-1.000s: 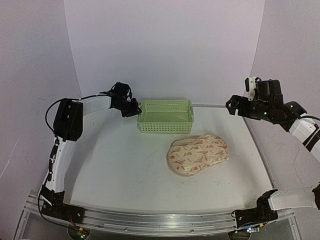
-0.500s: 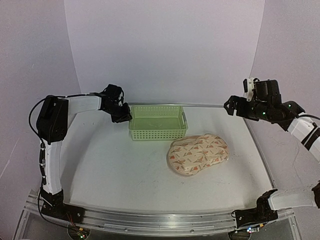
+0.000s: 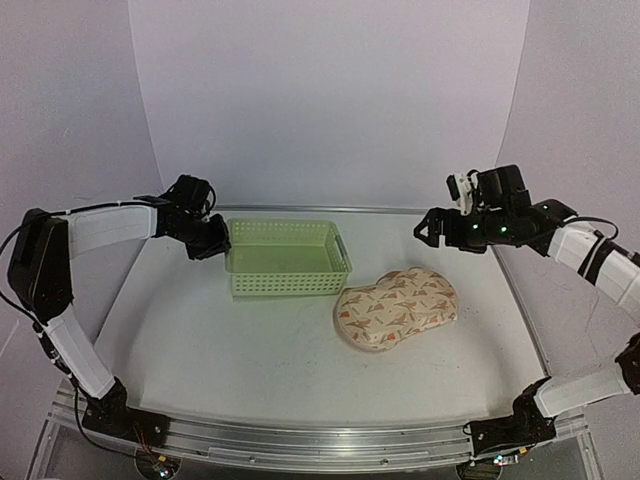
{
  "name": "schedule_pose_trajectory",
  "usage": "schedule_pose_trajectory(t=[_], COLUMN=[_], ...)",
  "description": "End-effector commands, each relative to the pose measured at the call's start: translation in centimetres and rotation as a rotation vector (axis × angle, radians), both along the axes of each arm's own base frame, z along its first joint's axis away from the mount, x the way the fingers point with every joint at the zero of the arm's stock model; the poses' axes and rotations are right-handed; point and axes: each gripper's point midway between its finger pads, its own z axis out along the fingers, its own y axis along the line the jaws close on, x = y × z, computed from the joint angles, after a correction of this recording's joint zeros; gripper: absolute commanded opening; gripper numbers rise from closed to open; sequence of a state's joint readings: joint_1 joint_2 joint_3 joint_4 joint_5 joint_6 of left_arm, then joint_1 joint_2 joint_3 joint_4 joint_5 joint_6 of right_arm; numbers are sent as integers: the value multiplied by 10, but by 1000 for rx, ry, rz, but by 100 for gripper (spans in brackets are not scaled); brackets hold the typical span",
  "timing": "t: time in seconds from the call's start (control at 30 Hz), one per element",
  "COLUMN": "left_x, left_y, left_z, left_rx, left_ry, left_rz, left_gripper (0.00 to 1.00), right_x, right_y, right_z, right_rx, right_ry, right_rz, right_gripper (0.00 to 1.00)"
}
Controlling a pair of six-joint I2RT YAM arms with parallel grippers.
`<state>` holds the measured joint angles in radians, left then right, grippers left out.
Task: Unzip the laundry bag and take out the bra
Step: Move the bin.
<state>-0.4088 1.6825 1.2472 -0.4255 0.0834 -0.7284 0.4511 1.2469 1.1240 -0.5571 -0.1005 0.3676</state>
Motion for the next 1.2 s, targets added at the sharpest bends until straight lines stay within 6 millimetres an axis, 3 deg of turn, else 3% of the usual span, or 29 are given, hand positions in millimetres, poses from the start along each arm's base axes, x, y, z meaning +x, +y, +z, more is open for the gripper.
schedule_pose_trajectory(t=[0.0,0.33,0.53,0.73,1.17], left_x=[-14,-52,-62,-72,-83], left_y=[16,36,36,32,4], left_z=[29,11,-4,-19,-29], left_rx=[-56,-69,-85,-103,-125], left_ry=[-79,-56,-20,26,61], left_rz=[105,225,271,308,263], left_gripper=[0,0,0,0,21], right_x=[-10,-33,-45,-52,-56], right_y=[43,104,126,142,184], right_z=[-1,-32,-50,-66,-89], right_rx=[75,115,108,81,31], right_ry=[17,126,174,209,244], right_rz=[124,281,332,369,459], right_gripper=[96,93,90,87,78])
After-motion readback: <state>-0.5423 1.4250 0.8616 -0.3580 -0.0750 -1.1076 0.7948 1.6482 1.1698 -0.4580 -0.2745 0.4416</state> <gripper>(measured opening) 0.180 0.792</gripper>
